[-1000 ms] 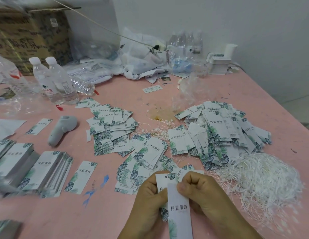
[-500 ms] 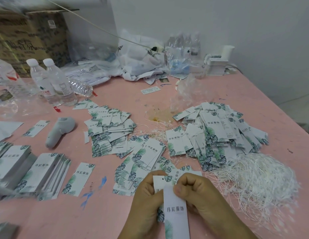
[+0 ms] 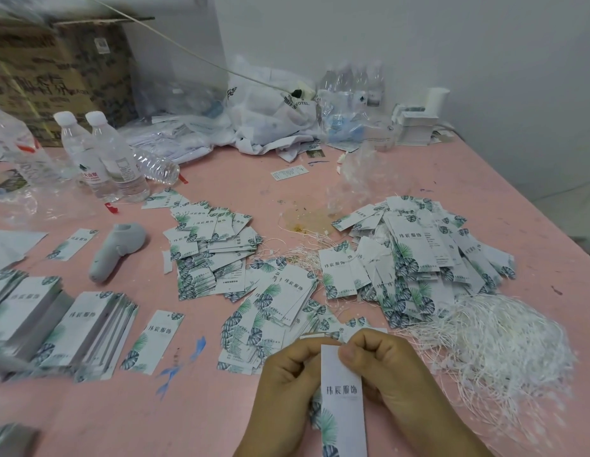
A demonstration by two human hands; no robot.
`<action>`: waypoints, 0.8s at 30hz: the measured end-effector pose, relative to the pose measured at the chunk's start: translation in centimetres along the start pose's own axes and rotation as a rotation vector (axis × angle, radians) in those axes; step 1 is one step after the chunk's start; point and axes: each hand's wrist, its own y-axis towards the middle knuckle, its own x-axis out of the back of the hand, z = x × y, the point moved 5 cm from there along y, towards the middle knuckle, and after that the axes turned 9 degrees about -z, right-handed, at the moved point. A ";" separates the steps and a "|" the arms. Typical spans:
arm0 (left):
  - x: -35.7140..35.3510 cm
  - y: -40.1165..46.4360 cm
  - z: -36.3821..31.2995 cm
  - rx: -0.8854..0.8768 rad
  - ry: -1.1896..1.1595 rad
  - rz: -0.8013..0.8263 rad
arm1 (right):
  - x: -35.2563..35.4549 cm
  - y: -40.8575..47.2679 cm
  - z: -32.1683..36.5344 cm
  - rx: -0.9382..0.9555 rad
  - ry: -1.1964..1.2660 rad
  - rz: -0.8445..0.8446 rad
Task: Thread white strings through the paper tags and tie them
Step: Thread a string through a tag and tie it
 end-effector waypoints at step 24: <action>1.9 0.7 -0.1 -0.084 0.093 -0.257 | 2.4 0.6 0.6 0.343 -0.671 -0.171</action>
